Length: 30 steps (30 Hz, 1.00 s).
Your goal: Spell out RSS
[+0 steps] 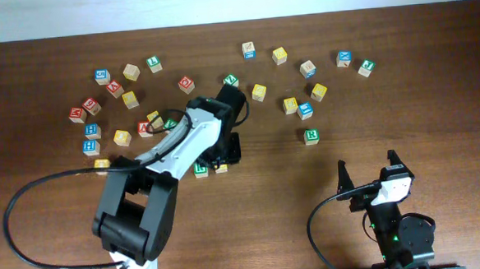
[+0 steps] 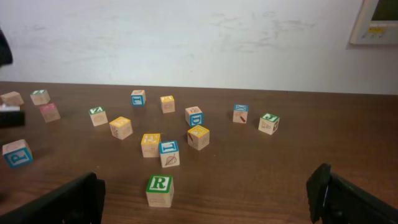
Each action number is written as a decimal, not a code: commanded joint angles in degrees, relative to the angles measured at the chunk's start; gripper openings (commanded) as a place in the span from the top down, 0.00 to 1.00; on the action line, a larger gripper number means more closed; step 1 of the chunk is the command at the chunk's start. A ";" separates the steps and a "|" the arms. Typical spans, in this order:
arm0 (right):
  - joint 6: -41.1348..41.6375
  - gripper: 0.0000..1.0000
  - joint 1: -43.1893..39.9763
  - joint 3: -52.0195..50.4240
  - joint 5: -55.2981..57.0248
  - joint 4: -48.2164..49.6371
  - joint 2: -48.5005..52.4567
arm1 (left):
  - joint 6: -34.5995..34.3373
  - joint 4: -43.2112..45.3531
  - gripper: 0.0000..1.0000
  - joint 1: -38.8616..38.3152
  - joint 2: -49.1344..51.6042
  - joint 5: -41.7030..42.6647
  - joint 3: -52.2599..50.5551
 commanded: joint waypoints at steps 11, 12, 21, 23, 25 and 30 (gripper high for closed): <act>-0.20 0.02 -0.37 -0.31 0.48 -0.35 -0.37 | 3.37 -25.90 0.51 5.25 0.46 -0.28 40.92; -0.17 0.02 -0.37 -0.31 0.48 -0.35 -0.37 | 3.37 -27.39 0.50 6.82 0.46 -0.28 42.51; -0.17 0.02 -0.37 -0.31 0.48 -0.35 -0.37 | 3.52 -29.53 0.01 20.20 0.55 -2.78 43.06; -0.20 0.02 -0.37 -0.31 0.48 -0.35 -0.37 | 3.52 -29.51 0.01 22.36 0.59 -5.05 43.01; -0.17 0.02 -0.37 -0.31 0.48 -0.35 -0.37 | 3.52 -29.57 0.01 24.28 0.59 -5.05 43.01; -0.20 0.02 -0.37 -0.31 0.48 -0.35 -0.37 | 3.52 -30.18 0.01 26.99 0.61 -6.56 43.01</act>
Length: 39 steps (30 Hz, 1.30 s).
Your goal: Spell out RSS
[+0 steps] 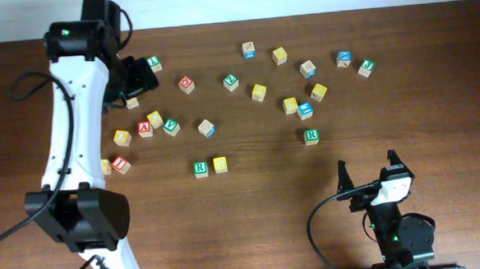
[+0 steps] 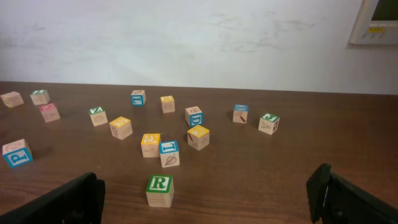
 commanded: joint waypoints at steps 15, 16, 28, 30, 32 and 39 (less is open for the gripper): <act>-0.22 0.02 -0.37 -0.31 0.48 -0.35 -0.37 | 0.31 -0.46 0.01 2.05 0.46 -3.28 0.57; -0.22 0.02 -0.37 -0.31 0.48 -0.35 -0.37 | 0.31 -0.61 0.01 2.43 0.66 -3.28 0.57; -0.22 0.02 -0.37 -0.31 0.48 -0.35 -0.37 | 0.33 -1.36 0.01 2.51 4.55 -3.89 0.55; -0.22 0.02 -0.37 -0.31 0.48 -0.35 -0.37 | 0.33 -1.95 0.01 2.51 5.53 -3.69 0.55; -0.22 0.02 -0.37 -0.31 0.48 -0.35 -0.37 | 0.35 -1.81 0.01 2.51 5.66 -3.69 0.55; -0.22 0.02 -0.37 -0.31 0.48 -0.35 -0.37 | 3.52 -0.35 0.01 4.15 5.66 -0.24 0.55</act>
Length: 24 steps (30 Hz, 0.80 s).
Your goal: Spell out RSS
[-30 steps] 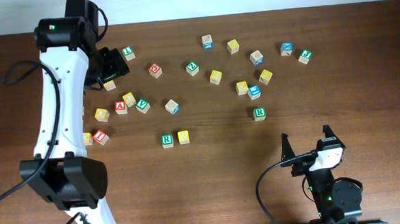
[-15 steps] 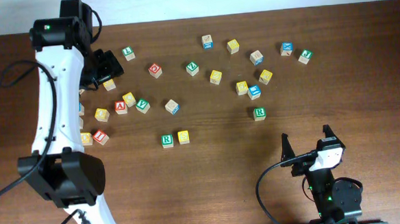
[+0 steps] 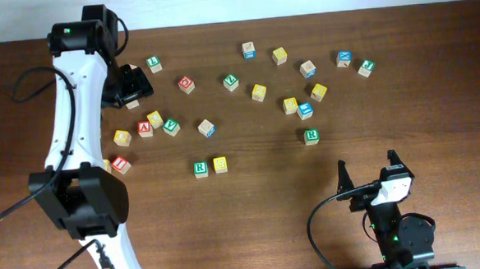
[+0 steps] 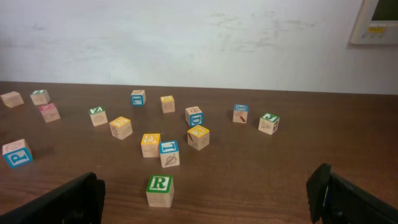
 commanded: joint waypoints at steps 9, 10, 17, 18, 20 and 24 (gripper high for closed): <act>-0.15 0.02 -0.37 -0.31 0.48 -0.35 -0.37 | -2.47 -3.21 0.01 11.34 0.11 1.20 0.55; -0.17 0.02 -0.37 -0.31 0.48 -0.35 -0.37 | -2.47 -3.91 0.01 11.43 0.11 1.20 0.55; 0.02 0.02 -0.37 -0.31 1.07 2.91 -0.37 | -2.47 -3.61 0.01 11.43 0.11 1.22 0.55; 6.95 0.02 -0.37 -0.31 -8.20 6.34 -0.37 | -2.47 -3.65 0.01 11.41 0.11 1.22 0.55; 12.00 0.02 -0.37 -0.31 -18.38 7.02 -0.37 | -2.47 -3.65 0.01 11.43 0.11 1.20 0.55; 16.76 0.02 -0.37 -0.31 -21.92 17.57 -0.37 | -2.47 -3.65 0.01 10.93 0.11 1.22 0.55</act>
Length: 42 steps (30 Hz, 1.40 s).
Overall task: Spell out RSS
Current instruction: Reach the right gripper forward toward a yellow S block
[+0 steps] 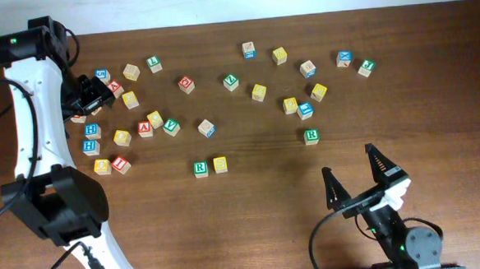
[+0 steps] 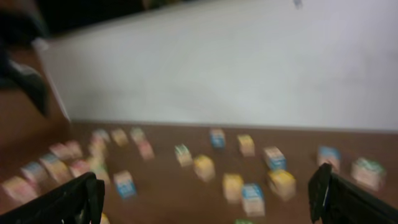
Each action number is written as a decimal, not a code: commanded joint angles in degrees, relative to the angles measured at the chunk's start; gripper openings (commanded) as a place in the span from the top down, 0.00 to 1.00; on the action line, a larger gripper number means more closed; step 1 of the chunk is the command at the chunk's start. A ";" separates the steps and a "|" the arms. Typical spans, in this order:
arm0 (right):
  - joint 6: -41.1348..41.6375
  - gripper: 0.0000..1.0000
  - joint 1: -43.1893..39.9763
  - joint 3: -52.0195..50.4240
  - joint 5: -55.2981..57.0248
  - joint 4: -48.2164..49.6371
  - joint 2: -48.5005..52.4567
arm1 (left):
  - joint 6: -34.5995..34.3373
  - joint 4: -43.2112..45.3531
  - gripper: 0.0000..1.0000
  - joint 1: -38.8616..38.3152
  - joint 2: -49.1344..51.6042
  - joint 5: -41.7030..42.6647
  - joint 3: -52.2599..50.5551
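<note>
A green R block sits mid-table with a yellow block touching its right side. A second green R block lies further right. My left gripper is at the far left, low over a cluster of red and blue blocks; its jaws are hidden from above. My right gripper hangs at the front right, turned diagonally, wide open and empty. In the right wrist view everything is blurred; the gripper shows only its two dark fingertips far apart, with several blocks beyond.
Many letter blocks lie scattered along the back of the brown table, with a denser group at the left and a looser one at the back right. The left arm's white links span the table's left side.
My left gripper has moved left, from beside the yellow block at the back left to over the red and blue blocks at the far left. The right gripper has swung round; its view is blurred.
First my left gripper was at mid-table over the green R and the yellow block. Then it was at the back left, and the yellow block lay bare beside the R. It stayed there, then shifted further left. The right gripper stayed open and still until it turned.
</note>
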 commanded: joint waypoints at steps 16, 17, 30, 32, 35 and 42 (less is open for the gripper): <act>8.13 0.02 -0.33 36.87 -19.63 19.96 37.94 | -0.72 -0.04 0.01 -0.13 0.11 0.39 0.55; 8.00 0.02 -0.33 44.11 -23.80 15.39 45.27 | -0.72 -0.04 0.01 -0.13 0.11 0.39 0.55; -21.75 0.02 6.51 111.21 -3.82 -60.81 101.85 | -0.72 -0.04 0.01 -0.02 0.11 0.37 0.55; -21.79 0.02 6.51 111.19 -4.04 -59.49 104.74 | -0.72 -0.04 0.01 -0.02 0.11 0.39 0.55; -36.54 0.01 8.50 111.19 -2.36 -59.04 111.27 | -0.72 -0.04 0.01 -0.02 0.11 0.39 0.55; -46.18 0.19 17.09 111.19 18.01 -52.39 129.17 | -0.72 -0.04 0.01 -0.02 0.11 0.39 0.55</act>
